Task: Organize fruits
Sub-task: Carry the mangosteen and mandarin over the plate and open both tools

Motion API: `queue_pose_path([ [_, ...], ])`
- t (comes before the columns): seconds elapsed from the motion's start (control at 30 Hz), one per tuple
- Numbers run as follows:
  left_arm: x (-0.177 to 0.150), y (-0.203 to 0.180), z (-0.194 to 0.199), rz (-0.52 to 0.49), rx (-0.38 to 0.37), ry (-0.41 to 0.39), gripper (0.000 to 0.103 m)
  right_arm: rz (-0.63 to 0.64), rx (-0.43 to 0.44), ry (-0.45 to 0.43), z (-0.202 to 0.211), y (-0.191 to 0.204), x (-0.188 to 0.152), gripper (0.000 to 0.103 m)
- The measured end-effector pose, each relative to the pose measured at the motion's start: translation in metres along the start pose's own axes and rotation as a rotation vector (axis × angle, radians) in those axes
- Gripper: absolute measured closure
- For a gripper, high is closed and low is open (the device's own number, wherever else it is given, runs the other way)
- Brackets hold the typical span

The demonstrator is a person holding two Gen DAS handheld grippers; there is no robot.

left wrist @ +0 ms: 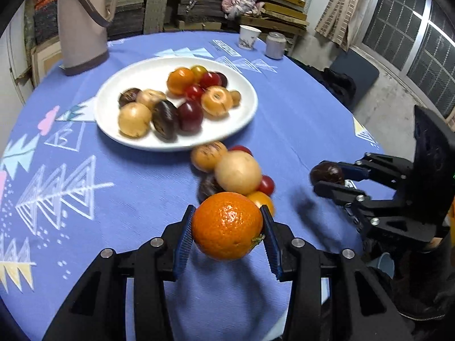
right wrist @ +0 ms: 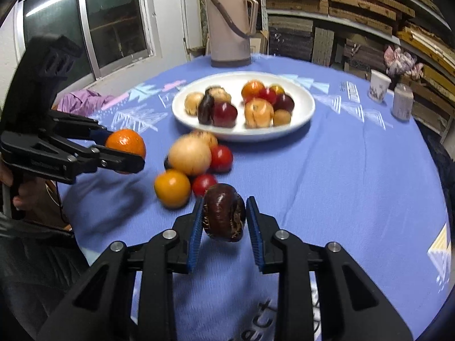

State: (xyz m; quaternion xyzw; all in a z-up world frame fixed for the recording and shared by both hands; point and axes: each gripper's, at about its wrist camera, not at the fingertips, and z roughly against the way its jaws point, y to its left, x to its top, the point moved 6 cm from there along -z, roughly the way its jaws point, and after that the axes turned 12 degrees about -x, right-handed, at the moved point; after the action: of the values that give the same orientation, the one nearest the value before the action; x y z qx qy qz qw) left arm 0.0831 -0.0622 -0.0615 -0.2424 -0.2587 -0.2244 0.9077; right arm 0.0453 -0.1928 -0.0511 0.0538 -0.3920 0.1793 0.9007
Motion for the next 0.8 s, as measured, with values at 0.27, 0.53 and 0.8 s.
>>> queue_pose_path([
  [0.27, 0.051, 0.04, 0.01, -0.003, 0.102, -0.064, 0.058, -0.033, 0.006, -0.09, -0.014, -0.015, 0.072, 0.074],
  [0.53, 0.122, 0.095, -0.018, 0.067, 0.16, -0.089, 0.058, -0.121, 0.055, -0.053, -0.09, -0.02, 0.138, 0.074],
  [0.8, 0.146, 0.132, -0.047, 0.147, 0.205, -0.062, 0.057, -0.155, 0.034, 0.018, -0.146, -0.011, 0.154, 0.058],
])
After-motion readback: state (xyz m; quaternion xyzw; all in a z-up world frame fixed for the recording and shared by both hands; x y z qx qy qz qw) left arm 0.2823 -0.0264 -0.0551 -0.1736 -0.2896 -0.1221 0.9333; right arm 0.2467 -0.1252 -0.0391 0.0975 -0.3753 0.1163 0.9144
